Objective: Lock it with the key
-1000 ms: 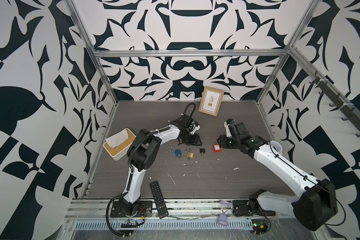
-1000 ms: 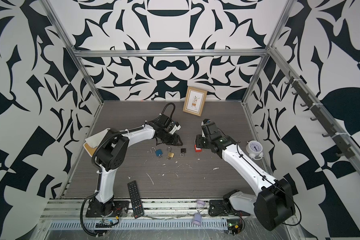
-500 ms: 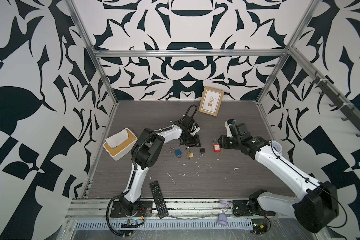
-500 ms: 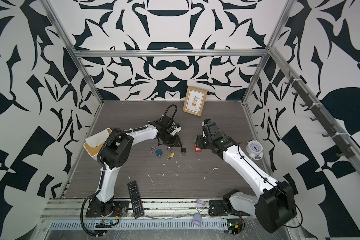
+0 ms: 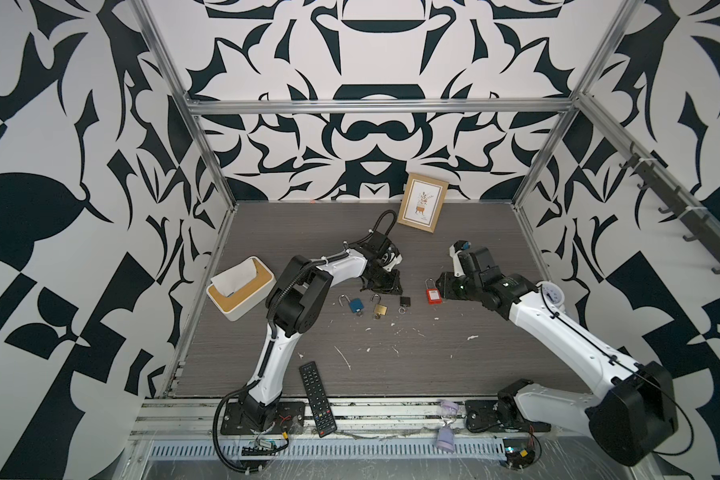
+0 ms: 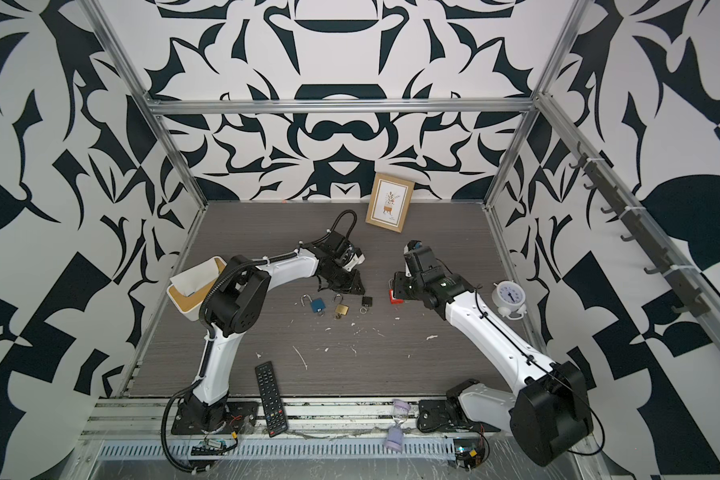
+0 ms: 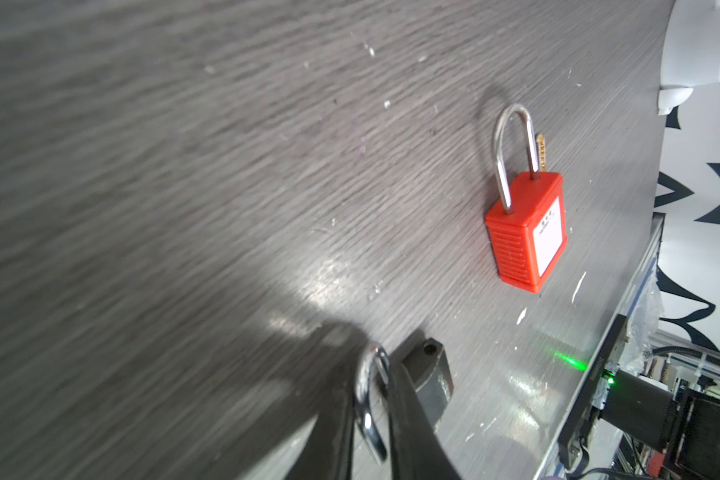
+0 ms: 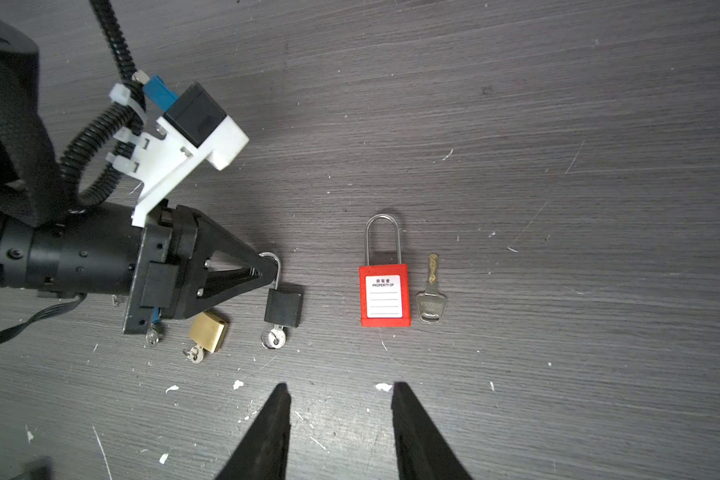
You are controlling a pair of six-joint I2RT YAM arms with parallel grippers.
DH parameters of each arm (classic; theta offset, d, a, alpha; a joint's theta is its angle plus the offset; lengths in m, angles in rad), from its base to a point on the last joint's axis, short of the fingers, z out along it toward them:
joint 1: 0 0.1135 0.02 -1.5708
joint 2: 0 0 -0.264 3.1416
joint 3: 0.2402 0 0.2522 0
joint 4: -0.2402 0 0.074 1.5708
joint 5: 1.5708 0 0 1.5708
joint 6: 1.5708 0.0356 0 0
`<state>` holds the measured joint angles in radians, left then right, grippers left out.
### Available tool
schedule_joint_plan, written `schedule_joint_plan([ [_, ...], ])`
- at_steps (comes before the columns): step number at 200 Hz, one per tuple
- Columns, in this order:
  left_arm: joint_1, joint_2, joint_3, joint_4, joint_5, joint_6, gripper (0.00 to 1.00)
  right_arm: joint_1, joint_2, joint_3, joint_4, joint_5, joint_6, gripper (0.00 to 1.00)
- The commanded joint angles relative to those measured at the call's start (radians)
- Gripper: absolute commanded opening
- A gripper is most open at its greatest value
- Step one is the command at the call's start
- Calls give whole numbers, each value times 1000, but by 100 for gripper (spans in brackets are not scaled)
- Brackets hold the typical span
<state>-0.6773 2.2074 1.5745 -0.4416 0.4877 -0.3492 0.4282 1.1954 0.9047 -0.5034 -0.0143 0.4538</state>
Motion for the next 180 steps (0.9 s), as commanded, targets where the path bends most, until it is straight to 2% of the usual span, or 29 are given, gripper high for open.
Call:
schedule_joint_plan([
  [1, -7, 25, 18, -50, 8, 4, 16, 6, -30, -4, 17, 18, 0, 43],
  [48, -5, 4, 13, -31, 12, -16, 0, 6, -33, -4, 19, 12, 2, 43],
  [94, 5, -97, -64, 95, 87, -85, 0, 7, -55, -21, 52, -50, -1, 42],
  [123, 62, -244, -235, 378, 204, -276, 0, 6, -68, -18, 70, -114, -3, 38],
  [140, 117, -329, -379, 692, 282, -480, 0, 6, -85, -35, 123, -209, 10, 37],
  [151, 148, -374, -438, 857, 307, -614, 0, 5, -99, -48, 168, -271, 32, 38],
  [180, 187, -460, -545, 1186, 316, -819, 0, 5, -104, -51, 265, -392, 108, 39],
])
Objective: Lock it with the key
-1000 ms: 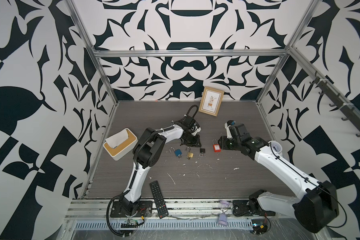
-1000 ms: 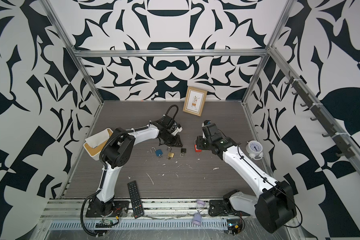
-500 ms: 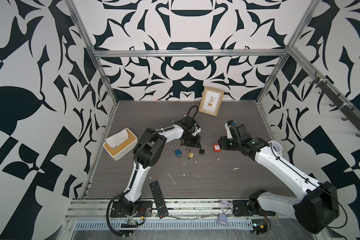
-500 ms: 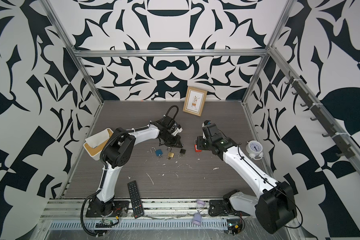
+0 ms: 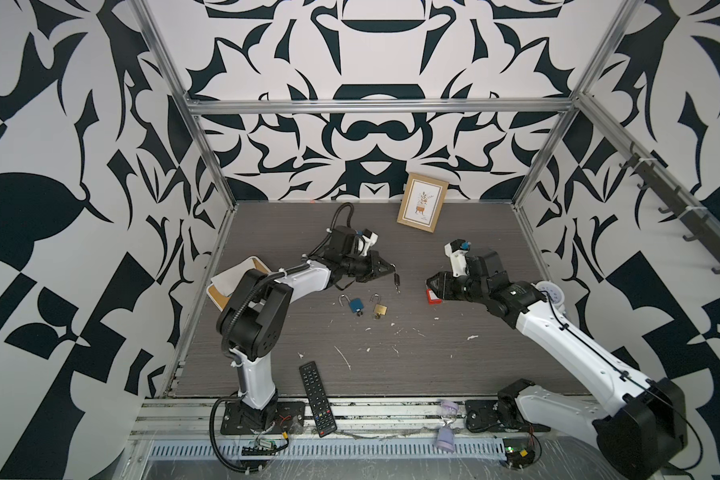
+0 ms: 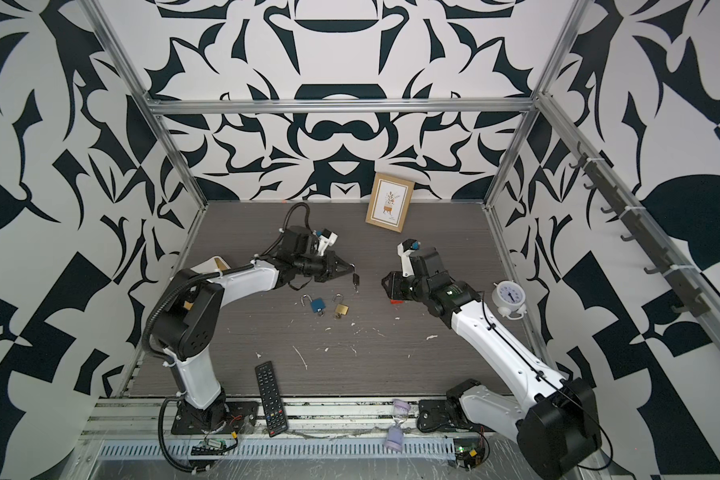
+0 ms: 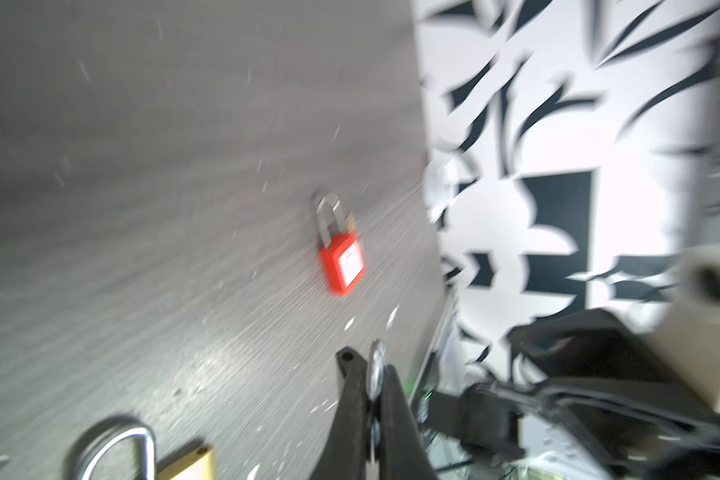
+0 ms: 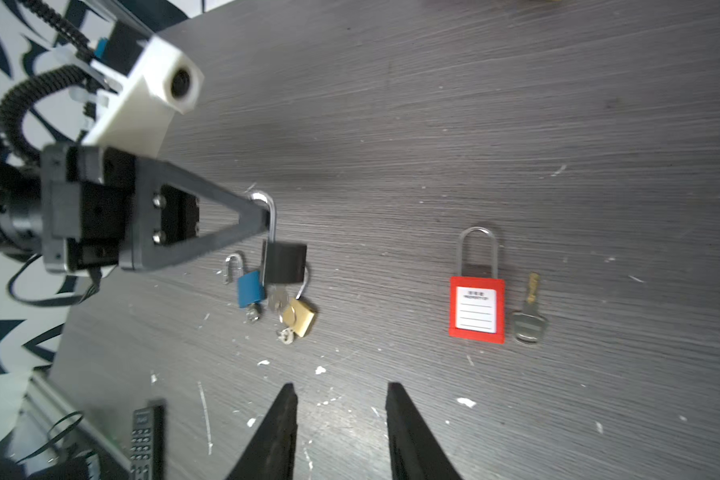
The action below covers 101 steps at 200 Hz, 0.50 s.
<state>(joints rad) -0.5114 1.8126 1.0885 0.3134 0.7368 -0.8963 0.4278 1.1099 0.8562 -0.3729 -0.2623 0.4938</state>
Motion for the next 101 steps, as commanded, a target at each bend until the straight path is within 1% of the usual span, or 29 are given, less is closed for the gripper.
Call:
schedule_joint_plan([
  [1, 21, -66, -62, 447, 67, -278, 0, 5, -18, -2, 139, -148, 71, 39],
  [21, 22, -54, -70, 633, 87, -405, 0, 5, -14, -11, 236, -204, 140, 39],
  [41, 21, 14, -82, 947, 73, -592, 0, -7, -7, -35, 367, -264, 232, 40],
  [56, 21, 69, -74, 1080, 55, -708, 0, -34, 0, -66, 493, -313, 340, 40],
  [65, 20, 84, -73, 1113, 48, -729, 0, -54, 12, -87, 587, -353, 417, 39],
  [76, 15, 81, -81, 1106, 44, -711, 0, -75, 20, -109, 659, -364, 487, 39],
  [90, 15, 72, -92, 1100, 39, -699, 0, -102, 36, -154, 794, -394, 592, 39],
  [101, 16, 64, -100, 1096, 38, -691, 0, -114, 47, -176, 870, -407, 643, 39],
])
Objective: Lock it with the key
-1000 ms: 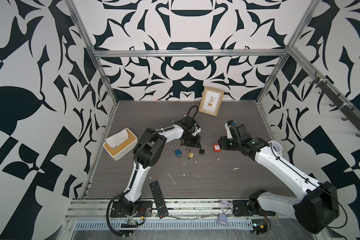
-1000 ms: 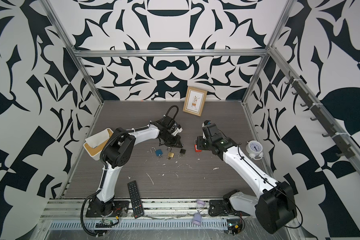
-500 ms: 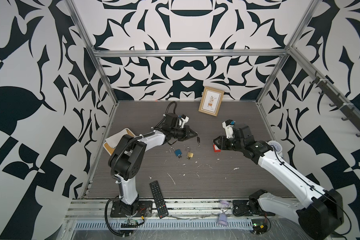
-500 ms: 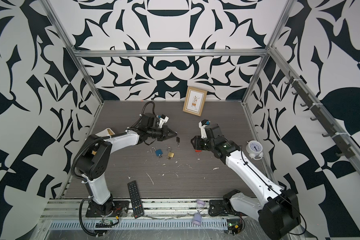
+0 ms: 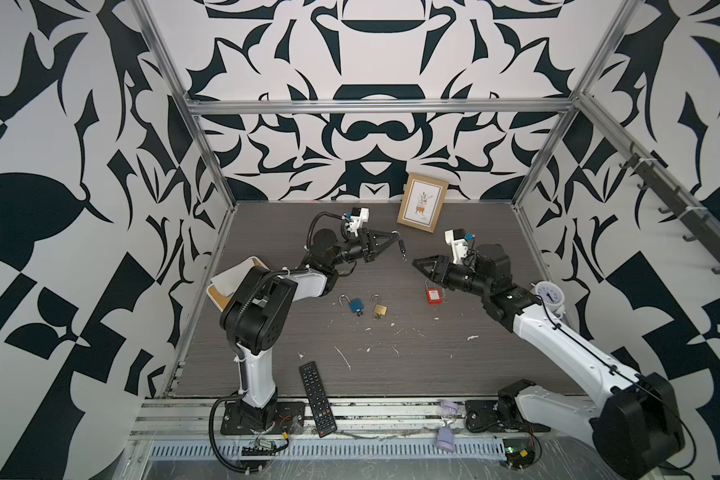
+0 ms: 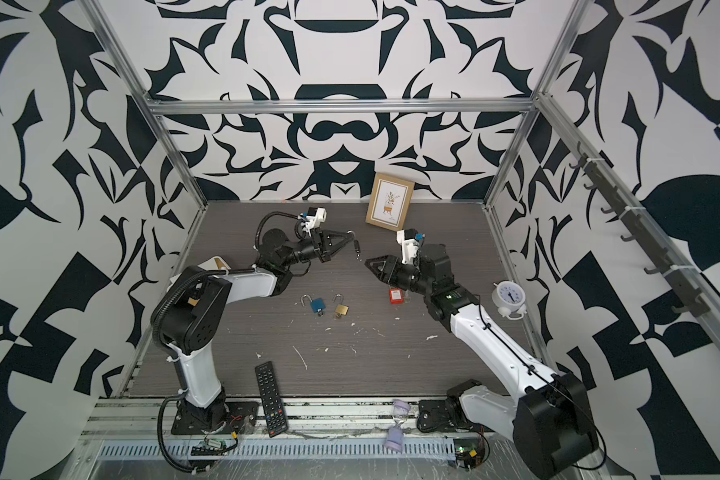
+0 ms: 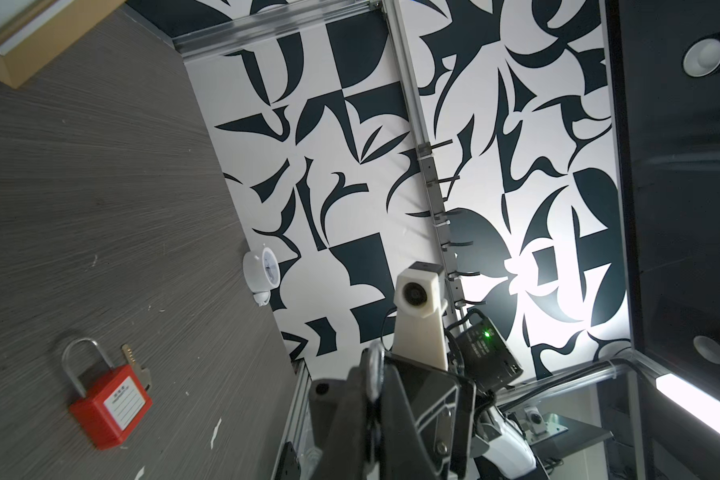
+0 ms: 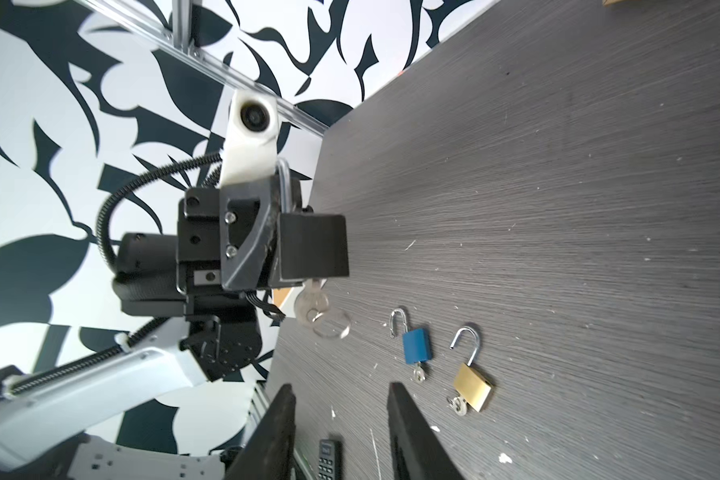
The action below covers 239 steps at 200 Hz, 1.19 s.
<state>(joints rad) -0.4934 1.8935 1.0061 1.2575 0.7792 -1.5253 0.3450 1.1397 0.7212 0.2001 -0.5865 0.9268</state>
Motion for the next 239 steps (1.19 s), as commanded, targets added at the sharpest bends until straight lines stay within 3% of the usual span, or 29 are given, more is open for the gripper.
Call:
schedule_joint_plan([
  [1, -3, -17, -18, 151, -4, -61, 0, -32, 19, -42, 303, -82, 212, 39],
  [27, -5, -27, -18, 79, -1, -42, 0, -32, 25, -38, 312, -67, 204, 40],
  [50, -11, -71, -26, -102, -17, 41, 0, -4, -29, 28, 105, -4, 18, 45],
  [70, -18, -130, -42, -261, -67, 122, 0, 89, -82, 130, -176, 189, -251, 49],
  [85, -21, -170, -51, -328, -110, 140, 0, 169, -92, 169, -272, 341, -388, 50],
  [131, -63, -258, -48, -619, -246, 152, 0, 417, -15, 183, -212, 710, -601, 52],
  [157, -81, -301, -27, -753, -285, 207, 0, 439, 5, 182, -166, 849, -638, 51],
  [198, -85, -339, -41, -800, -307, 216, 0, 437, -5, 179, -146, 913, -678, 49],
  [239, -86, -338, -40, -802, -305, 212, 0, 432, 19, 216, -180, 826, -692, 48],
])
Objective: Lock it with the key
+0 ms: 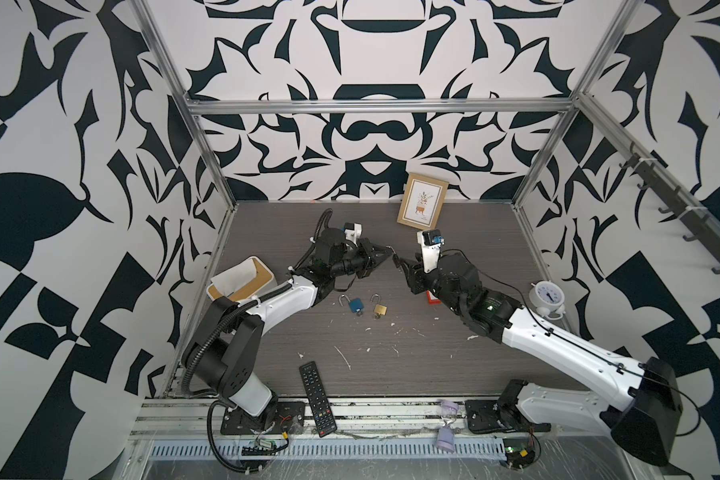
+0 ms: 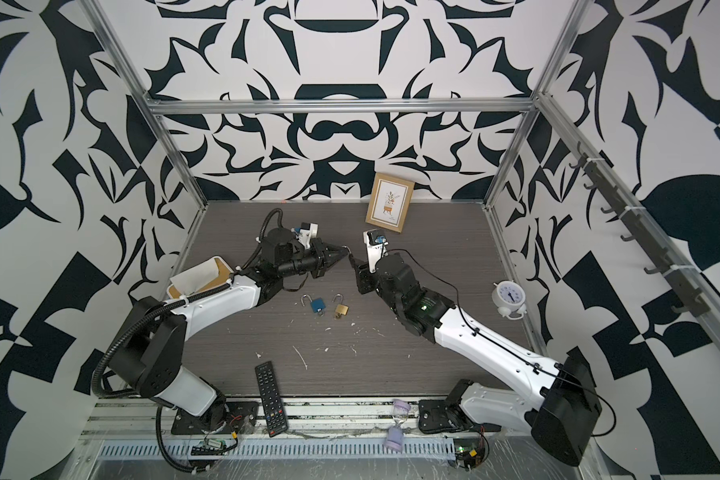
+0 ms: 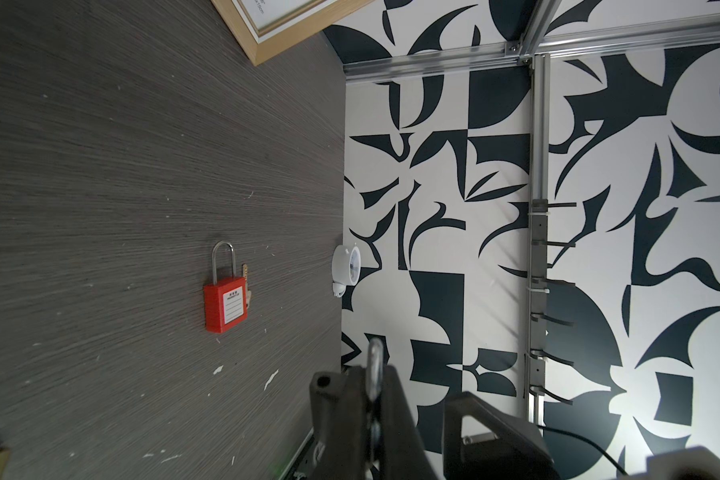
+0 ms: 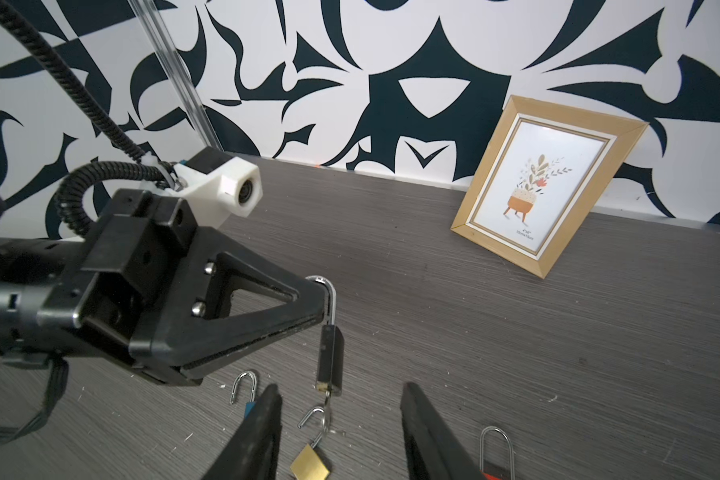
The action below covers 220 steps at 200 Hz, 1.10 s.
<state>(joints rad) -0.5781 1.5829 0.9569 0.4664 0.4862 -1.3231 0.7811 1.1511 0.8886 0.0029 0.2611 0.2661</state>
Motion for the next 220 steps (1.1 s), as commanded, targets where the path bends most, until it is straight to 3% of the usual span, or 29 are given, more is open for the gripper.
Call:
schedule_joint_plan([
  [1, -3, -28, 9, -11, -12, 9, 0, -4, 8, 49, 18, -25, -32, 48],
  [49, -3, -34, 10, -4, -1, 3, 0, -6, 91, 95, -4, -95, -20, 43],
  [134, -1, -45, -1, 9, 13, 2, 0, -17, 150, 107, -24, -83, 13, 37],
  [164, -1, -40, -2, 13, 16, 4, 0, -35, 159, 119, -21, -91, 12, 29],
  [220, -2, -31, -10, 41, 26, -10, 0, -53, 214, 161, -39, -123, 13, 27],
])
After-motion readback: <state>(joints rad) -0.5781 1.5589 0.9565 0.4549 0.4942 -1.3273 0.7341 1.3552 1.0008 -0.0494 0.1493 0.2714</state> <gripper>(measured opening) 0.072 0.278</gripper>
